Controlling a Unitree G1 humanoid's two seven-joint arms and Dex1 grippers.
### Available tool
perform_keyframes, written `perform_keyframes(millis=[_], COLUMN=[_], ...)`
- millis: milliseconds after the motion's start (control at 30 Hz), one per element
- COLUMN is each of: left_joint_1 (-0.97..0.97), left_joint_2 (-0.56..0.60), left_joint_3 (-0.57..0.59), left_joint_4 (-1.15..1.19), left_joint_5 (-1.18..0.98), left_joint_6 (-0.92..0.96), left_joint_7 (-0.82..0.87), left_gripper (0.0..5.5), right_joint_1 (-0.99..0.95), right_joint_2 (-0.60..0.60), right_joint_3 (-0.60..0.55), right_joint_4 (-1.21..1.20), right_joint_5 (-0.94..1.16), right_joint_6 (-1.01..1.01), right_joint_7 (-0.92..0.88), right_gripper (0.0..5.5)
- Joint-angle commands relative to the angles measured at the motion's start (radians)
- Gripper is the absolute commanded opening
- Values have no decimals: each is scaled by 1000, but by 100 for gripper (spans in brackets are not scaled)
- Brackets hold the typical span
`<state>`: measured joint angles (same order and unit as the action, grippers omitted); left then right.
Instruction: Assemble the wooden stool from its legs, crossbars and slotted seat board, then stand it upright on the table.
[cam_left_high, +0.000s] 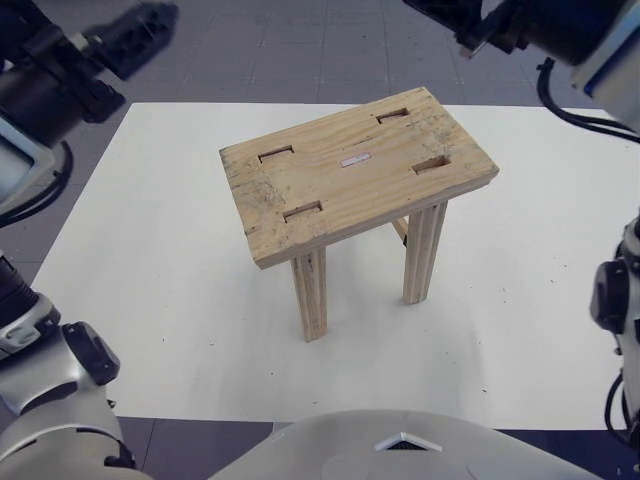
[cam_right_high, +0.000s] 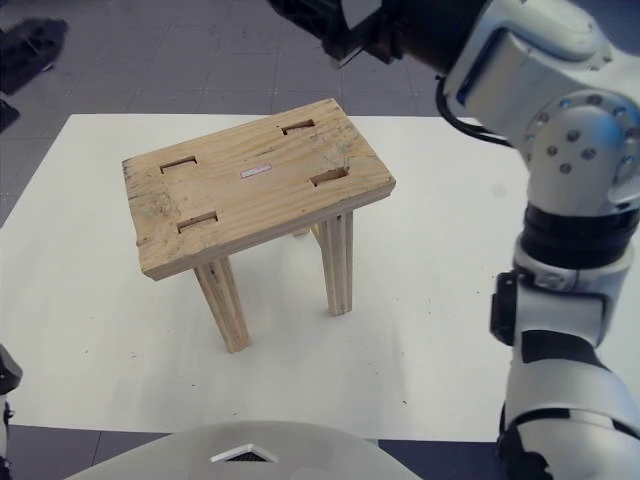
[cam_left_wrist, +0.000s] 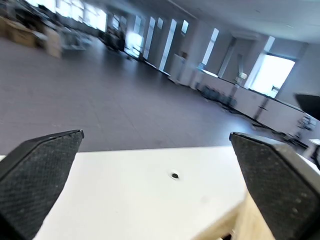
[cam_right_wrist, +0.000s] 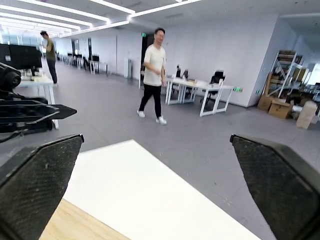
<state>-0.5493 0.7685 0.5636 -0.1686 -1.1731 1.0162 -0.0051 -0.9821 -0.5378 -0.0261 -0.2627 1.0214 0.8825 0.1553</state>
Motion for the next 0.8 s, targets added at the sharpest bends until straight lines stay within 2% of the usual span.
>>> perform_keyframes(millis=[33,167,233,300,367,467,567,633,733,800], left_joint_1=[40,51,59,61,62,74,97,116,145,164], left_joint_2=[-80,-125,-144,-172,-201,-236,-276,-302,-320,-331], left_joint_3=[26,19,20,8,-19,-50,-85,-105,-143,-154], left_joint_4=[-2,-44,-76,-102,-124,-179,-217,-227,-232,-235], left_joint_5=[86,116,118,124,133,138,156,174,232,269], left_joint_6=[-50,-54,-52,-52,-46,-34,-38,-46,-58,-70], left_joint_7=[151,217,245,269,290,320,339,347,344,338], left_gripper=[550,550,550,550,550,550,550,550,550,550], right_joint_1=[-102,-106,29,264,426,468,425,400,297,200], right_joint_2=[84,132,116,3,-113,-163,-142,-76,42,66], right_joint_3=[-87,-89,-16,166,357,416,388,313,102,-12], right_joint_4=[16,-1,-6,-94,-122,-74,34,68,96,117], right_joint_5=[54,218,338,256,40,-138,-270,-273,-170,-126], right_joint_6=[28,195,362,462,401,282,177,161,189,213], right_joint_7=[-113,-242,-257,-154,-93,-73,-105,-127,-188,-214], right_gripper=[548,548,548,548,548,548,548,548,548,548])
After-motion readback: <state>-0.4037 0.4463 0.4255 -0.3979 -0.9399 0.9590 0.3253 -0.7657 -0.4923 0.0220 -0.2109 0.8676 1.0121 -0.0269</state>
